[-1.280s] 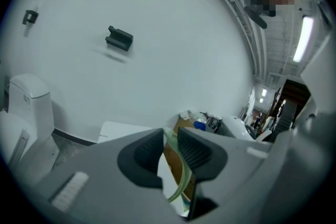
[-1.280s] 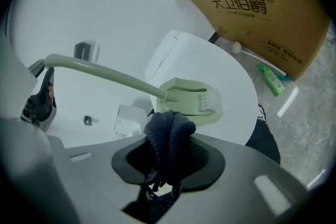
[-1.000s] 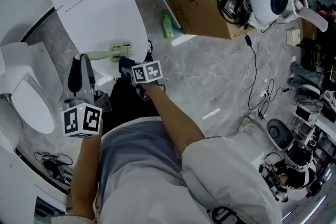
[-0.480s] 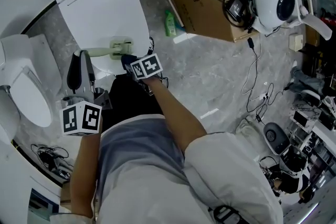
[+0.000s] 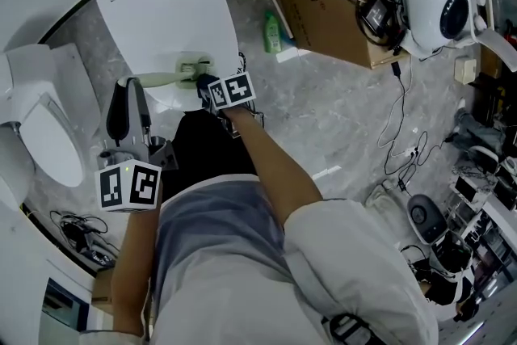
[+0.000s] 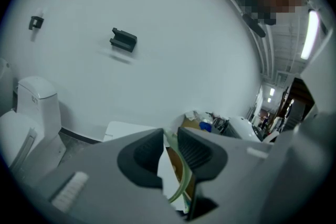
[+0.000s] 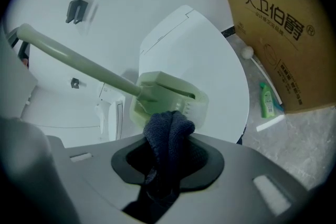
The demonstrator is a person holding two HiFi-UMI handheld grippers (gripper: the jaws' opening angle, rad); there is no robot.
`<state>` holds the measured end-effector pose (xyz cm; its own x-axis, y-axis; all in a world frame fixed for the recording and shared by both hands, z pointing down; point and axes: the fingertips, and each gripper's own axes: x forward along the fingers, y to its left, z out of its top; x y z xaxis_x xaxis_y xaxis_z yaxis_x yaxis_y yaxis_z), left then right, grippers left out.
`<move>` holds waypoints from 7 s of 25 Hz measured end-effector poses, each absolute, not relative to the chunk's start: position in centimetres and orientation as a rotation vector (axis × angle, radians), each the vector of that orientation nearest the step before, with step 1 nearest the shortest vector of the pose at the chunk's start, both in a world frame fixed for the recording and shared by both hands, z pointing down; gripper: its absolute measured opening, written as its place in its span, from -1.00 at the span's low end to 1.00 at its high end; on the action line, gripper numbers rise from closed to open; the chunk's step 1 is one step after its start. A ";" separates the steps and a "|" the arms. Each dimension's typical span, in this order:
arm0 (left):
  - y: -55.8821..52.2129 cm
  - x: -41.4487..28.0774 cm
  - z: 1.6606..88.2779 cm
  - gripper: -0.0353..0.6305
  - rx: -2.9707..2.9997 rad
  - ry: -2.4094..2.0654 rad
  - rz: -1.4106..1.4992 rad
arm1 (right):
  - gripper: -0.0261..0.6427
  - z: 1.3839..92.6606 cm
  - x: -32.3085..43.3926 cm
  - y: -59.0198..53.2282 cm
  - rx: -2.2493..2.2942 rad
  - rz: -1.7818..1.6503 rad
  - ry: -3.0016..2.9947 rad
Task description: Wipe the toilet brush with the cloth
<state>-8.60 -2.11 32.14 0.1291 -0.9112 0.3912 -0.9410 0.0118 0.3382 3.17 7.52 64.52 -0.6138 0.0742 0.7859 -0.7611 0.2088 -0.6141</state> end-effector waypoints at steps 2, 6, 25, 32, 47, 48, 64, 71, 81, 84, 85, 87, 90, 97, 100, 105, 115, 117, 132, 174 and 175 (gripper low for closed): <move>-1.9 -8.7 32.2 -0.89 1.889 -1.784 0.075 | -0.62 64.7 3.3 7.1 0.633 1.493 -1.766; -1.7 -8.6 32.3 -0.89 1.885 -1.786 0.076 | -0.62 64.6 3.4 5.3 0.662 1.518 -1.770; -1.0 -9.1 32.1 -0.89 1.892 -1.785 0.050 | -0.62 61.9 1.6 3.2 0.598 1.470 -1.882; -1.5 -9.2 32.2 -0.89 1.911 -1.769 0.039 | -0.62 60.7 1.7 2.7 0.543 1.488 -1.933; -1.8 -9.0 32.6 -0.89 1.950 -1.739 0.042 | -0.62 56.9 1.9 1.5 0.541 1.536 -1.961; -1.8 -9.0 32.6 -0.89 1.952 -1.737 0.042 | -0.62 56.7 1.9 1.5 0.541 1.537 -1.962; -1.6 -8.9 32.6 -0.89 1.981 -1.706 0.004 | -0.61 52.5 2.0 1.5 0.594 1.546 -1.993; -1.6 -9.1 32.4 -0.89 1.972 -1.697 -0.019 | -0.61 49.8 1.8 1.4 0.645 1.580 -2.019; -0.8 -9.3 32.1 -0.89 1.960 -1.686 -0.025 | -0.61 45.6 1.2 1.9 0.660 1.627 -2.080; -0.9 -9.3 32.1 -0.89 1.966 -1.681 -0.026 | -0.61 44.0 0.9 1.7 0.661 1.610 -2.118; -0.9 -9.3 32.1 -0.89 1.968 -1.677 -0.026 | -0.61 43.5 0.8 1.7 0.660 1.607 -2.130; -0.8 -9.3 32.1 -0.89 1.975 -1.667 -0.023 | -0.61 42.3 0.5 1.7 0.658 1.603 -2.153; -0.6 -9.4 32.0 -0.89 1.986 -1.660 -0.017 | -0.61 40.8 0.0 1.6 0.655 1.585 -2.185; -0.3 -9.9 31.8 -0.89 1.986 -1.655 -0.032 | -0.61 37.5 -1.5 1.3 0.618 1.471 -2.257; -0.3 -9.9 31.8 -0.89 1.994 -1.653 -0.029 | -0.61 36.4 -2.1 1.1 0.601 1.433 -2.295; -0.3 -9.9 31.7 -0.89 2.016 -1.645 -0.017 | -0.61 34.6 -2.8 1.0 0.606 1.416 -2.341; 0.0 -10.3 31.2 -0.89 2.073 -1.622 0.010 | -0.61 31.6 -3.7 0.6 0.632 1.489 -2.446; 0.3 -10.2 31.0 -0.89 2.083 -1.617 0.022 | -0.61 31.2 -3.3 0.5 0.661 1.479 -2.466; 3.5 -12.0 24.2 -0.89 2.214 -1.573 -0.027 | -0.61 25.7 0.6 1.1 0.879 1.149 -2.580; 10.0 -12.9 11.7 -0.89 2.319 -1.677 0.065 | -0.61 13.6 10.1 9.3 1.292 0.431 -2.548; 10.0 -12.8 11.9 -0.89 2.312 -1.677 0.068 | -0.61 13.6 10.0 9.4 1.289 0.431 -2.548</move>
<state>-12.82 9.99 11.94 0.3238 -0.9241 0.2028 -0.9375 -0.2845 0.2003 9.96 9.40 13.58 -0.5758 -0.7377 0.3526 -0.8126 0.5638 -0.1474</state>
